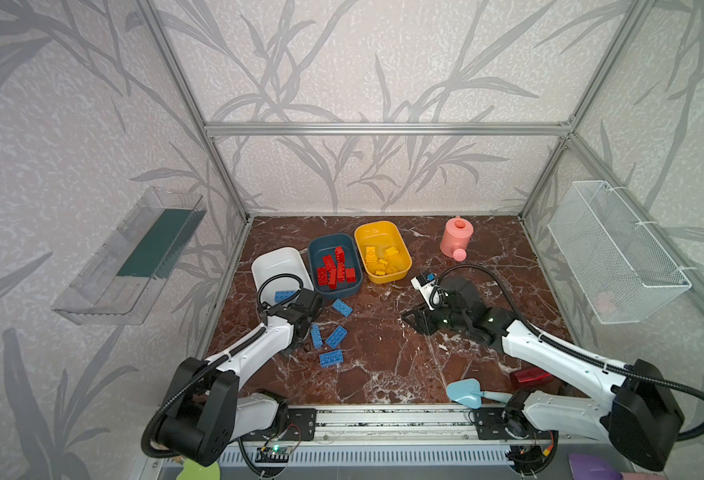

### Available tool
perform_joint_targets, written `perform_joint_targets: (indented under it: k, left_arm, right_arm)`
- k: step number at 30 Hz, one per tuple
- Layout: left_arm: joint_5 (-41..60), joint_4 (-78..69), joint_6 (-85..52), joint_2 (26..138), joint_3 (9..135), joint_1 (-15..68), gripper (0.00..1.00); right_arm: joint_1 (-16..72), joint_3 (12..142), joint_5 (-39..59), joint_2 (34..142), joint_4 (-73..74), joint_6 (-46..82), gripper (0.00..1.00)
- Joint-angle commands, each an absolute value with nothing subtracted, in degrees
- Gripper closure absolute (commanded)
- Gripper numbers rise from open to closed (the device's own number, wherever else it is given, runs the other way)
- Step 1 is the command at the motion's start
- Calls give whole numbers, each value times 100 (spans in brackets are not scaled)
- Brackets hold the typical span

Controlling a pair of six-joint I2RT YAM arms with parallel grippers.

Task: Sort the legos into containers by color
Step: 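Withdraw the right gripper while the left gripper grasps a blue brick, then drop the blue brick in the white tub with left gripper while right approaches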

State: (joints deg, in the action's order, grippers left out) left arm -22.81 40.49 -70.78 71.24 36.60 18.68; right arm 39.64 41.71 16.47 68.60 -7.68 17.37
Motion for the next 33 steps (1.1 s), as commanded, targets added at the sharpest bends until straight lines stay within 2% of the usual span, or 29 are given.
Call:
perform_joint_targets:
  k: [1,10,15,25,33]
  left_arm:
    - [-2534,4688,-6712,6914,4132,1846,87]
    - [-2271,5199,-5254,6758,5269,1842,86]
    - [-2059,5020,-4501,6896,5721,1830,84]
    - [-1696,4939,-4080,8665,6907,1600,84]
    - [-1433,4829,-4069,9459,7258,865,84]
  right_arm:
    - [3944,4139,1603,6847,-712,1728,50]
    - [3945,4001,1678,6645,-526,1810,50]
    - [3943,3789,1898,6643,-151,1989,51]
    - [3960,3154,2013,6556,856,2379,53]
    - [3973,3076,2131,6677,993,2452,53]
